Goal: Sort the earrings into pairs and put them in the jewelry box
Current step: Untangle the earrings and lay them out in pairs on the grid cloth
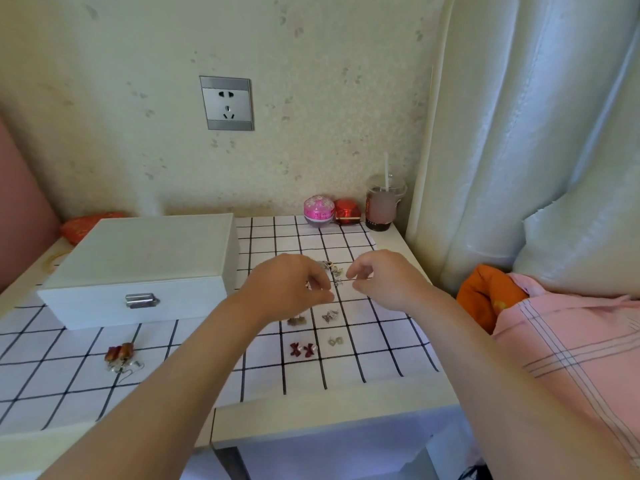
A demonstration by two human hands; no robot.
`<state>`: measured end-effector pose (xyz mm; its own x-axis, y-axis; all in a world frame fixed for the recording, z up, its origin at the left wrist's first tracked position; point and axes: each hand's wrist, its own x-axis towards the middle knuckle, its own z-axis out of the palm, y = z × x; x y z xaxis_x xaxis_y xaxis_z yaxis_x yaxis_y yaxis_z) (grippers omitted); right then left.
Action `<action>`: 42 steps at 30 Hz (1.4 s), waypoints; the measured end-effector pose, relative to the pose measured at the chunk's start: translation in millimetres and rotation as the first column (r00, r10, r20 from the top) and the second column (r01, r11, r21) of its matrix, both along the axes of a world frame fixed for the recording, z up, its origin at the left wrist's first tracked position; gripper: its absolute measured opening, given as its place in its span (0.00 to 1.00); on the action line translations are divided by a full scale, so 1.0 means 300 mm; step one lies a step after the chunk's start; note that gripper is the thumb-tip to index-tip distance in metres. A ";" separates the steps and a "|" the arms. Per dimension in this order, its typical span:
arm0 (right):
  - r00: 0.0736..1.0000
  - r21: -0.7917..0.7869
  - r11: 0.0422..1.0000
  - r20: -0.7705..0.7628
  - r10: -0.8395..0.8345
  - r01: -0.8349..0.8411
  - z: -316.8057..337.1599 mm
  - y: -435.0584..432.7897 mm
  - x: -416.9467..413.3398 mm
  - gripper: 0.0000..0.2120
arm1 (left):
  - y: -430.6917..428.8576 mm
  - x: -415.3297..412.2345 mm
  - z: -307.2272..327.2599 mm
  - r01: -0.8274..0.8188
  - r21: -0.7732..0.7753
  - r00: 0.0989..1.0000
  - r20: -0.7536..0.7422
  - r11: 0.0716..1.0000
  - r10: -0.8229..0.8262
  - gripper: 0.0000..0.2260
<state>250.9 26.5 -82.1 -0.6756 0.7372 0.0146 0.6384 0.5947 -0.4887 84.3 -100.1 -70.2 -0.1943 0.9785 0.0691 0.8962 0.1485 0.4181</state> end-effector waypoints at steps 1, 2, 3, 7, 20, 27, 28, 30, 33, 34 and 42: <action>1.000 0.029 0.999 -0.021 -0.016 0.017 -0.008 0.014 -0.009 0.07 | 0.017 -0.010 0.001 -0.016 0.021 1.000 0.001 1.000 0.015 0.08; 1.000 0.051 0.999 -0.025 -0.018 0.019 -0.018 0.025 -0.019 0.08 | 0.034 -0.018 -0.003 -0.026 0.042 1.000 -0.007 0.999 0.026 0.07; 1.000 0.065 0.998 -0.020 -0.010 0.011 -0.027 0.034 -0.030 0.08 | 0.053 -0.025 -0.012 -0.031 0.059 0.999 -0.021 0.998 0.032 0.08; 0.997 0.090 0.993 0.018 0.080 -0.081 -0.058 0.053 -0.074 0.09 | 0.122 -0.027 -0.059 -0.009 0.078 0.989 -0.145 0.997 0.021 0.09; 0.995 0.057 0.993 0.017 0.099 -0.099 -0.078 0.082 -0.114 0.03 | 0.185 -0.059 -0.104 -0.014 0.127 0.981 -0.191 0.992 0.038 0.11; 0.918 -0.437 0.899 -0.369 -0.143 -0.036 0.004 0.047 -0.112 0.07 | 0.173 -0.067 -0.062 -0.135 0.283 0.943 0.331 0.950 0.035 0.04; 0.907 -0.505 0.862 -0.380 -0.180 -0.041 0.008 0.042 -0.110 0.08 | 0.173 -0.072 -0.057 -0.145 0.300 0.933 0.359 0.943 0.029 0.03; 0.899 -0.526 0.850 -0.392 -0.197 -0.043 0.001 0.041 -0.112 0.07 | 0.171 -0.082 -0.053 -0.156 0.300 0.928 0.370 0.941 0.036 0.02; 0.953 -0.243 0.970 -0.296 -0.068 -0.007 -0.031 0.069 -0.112 0.03 | 0.162 -0.096 -0.048 -0.182 0.221 0.953 0.279 0.958 0.117 0.01; 0.979 -0.138 0.990 -0.202 -0.022 -0.006 -0.043 0.078 -0.110 0.02 | 0.157 -0.101 -0.045 -0.189 0.198 0.962 0.236 0.962 0.140 0.01; 0.988 0.077 0.993 0.134 0.077 -0.087 -0.070 0.042 -0.126 0.04 | 0.137 -0.102 -0.035 -0.174 0.124 0.983 0.085 0.977 0.164 0.08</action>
<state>213.0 39.1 -103.1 -0.7337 0.6791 -0.0194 0.6408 0.6823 -0.3519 53.7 -59.1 -80.7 -0.3658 0.9144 0.1734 0.8285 0.2351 0.5082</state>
